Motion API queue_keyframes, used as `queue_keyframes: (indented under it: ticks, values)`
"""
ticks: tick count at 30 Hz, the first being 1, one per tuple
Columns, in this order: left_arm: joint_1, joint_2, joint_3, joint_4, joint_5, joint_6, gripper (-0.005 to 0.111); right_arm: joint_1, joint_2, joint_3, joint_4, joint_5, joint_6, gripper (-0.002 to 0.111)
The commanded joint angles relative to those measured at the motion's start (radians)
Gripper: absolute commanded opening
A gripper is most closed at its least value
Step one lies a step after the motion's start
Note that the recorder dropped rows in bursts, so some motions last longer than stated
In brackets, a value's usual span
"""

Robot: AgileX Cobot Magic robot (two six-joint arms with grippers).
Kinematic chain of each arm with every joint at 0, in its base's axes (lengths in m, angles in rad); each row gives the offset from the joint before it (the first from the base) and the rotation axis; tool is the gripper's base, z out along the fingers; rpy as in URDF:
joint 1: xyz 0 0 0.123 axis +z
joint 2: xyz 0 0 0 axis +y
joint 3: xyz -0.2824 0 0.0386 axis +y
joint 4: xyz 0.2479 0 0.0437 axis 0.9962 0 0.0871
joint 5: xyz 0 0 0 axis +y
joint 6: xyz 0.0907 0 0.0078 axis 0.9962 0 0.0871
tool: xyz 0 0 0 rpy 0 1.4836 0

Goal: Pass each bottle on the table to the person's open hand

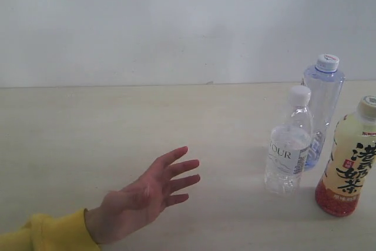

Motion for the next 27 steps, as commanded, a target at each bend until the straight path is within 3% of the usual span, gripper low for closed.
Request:
queue_keyframes:
  ticks: [1, 4, 5, 7, 10, 13, 16, 20, 23, 27]
  values:
    - [0.003, -0.003, -0.004, 0.001, -0.004, -0.003, 0.004, -0.001, -0.005, -0.001, 0.000, -0.023, -0.003, 0.001]
    - [0.003, -0.003, -0.004, 0.001, -0.004, -0.003, 0.004, -0.001, -0.005, -0.001, 0.024, -0.101, 0.064, 0.001]
    - [0.003, -0.003, -0.004, 0.001, -0.004, -0.003, 0.004, -0.001, -0.005, -0.001, 0.112, -0.135, 0.238, 0.001]
    - [0.003, -0.003, -0.004, 0.001, -0.004, -0.003, 0.004, -0.001, -0.005, -0.001, 0.180, -0.145, 0.391, 0.001]
    - [0.003, -0.003, -0.004, 0.001, -0.004, -0.003, 0.004, -0.001, -0.005, -0.001, 0.232, -0.157, 0.462, 0.001]
    - [0.003, -0.003, -0.004, 0.001, -0.004, -0.003, 0.004, -0.001, -0.005, -0.009, 0.196, -0.212, 0.408, 0.001]
    - [0.003, -0.003, -0.004, 0.001, -0.004, -0.003, 0.004, -0.001, 0.037, -0.166, 0.118, -0.055, 0.200, 0.001]
    - [0.003, -0.003, -0.004, 0.001, -0.004, -0.003, 0.004, -0.001, 0.199, -0.288, 0.118, -0.028, 0.042, 0.003]
    - [0.003, -0.003, -0.004, 0.001, -0.004, -0.003, 0.004, 0.001, 0.337, -0.377, 0.118, -0.011, -0.088, 0.029]
    - [0.003, -0.003, -0.004, 0.001, -0.004, -0.003, 0.004, 0.001, 0.514, -0.457, 0.125, -0.042, -0.111, 0.085]
